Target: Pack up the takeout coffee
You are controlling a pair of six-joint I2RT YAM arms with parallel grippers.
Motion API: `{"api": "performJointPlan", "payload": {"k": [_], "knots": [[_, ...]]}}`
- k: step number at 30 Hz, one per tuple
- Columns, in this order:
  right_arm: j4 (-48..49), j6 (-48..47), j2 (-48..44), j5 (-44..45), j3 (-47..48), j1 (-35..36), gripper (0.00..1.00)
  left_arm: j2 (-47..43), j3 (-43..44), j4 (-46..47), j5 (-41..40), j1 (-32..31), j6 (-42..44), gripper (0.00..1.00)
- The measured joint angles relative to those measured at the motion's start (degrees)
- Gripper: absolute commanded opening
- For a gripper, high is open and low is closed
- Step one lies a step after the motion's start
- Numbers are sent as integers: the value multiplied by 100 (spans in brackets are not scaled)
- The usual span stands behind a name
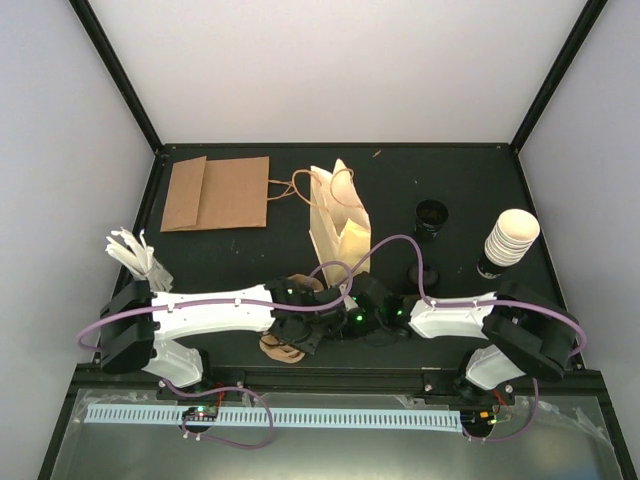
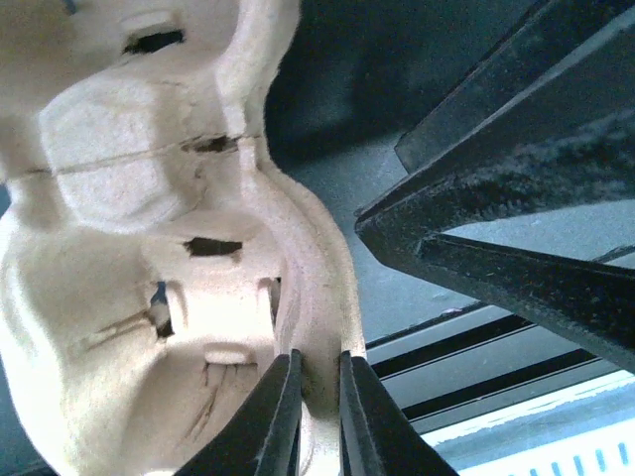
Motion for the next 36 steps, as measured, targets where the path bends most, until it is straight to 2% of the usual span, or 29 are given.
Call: {"api": "performJointPlan", "payload": {"k": [5,13,24,36], "knots": [[-7,0,-68,11,0,0,30,-92,103,-186,-201,0,-57,1],[-57,2,-234,46,0,0,32,-398,341,-501,-474,0,-107,2],[-181,33,-1060,396,2,0,42,-505,354,-616,-546,0,-116,2],[-345,245,-800,841,94,0,47,-970,584,-866,-739,0,-136,2]]}}
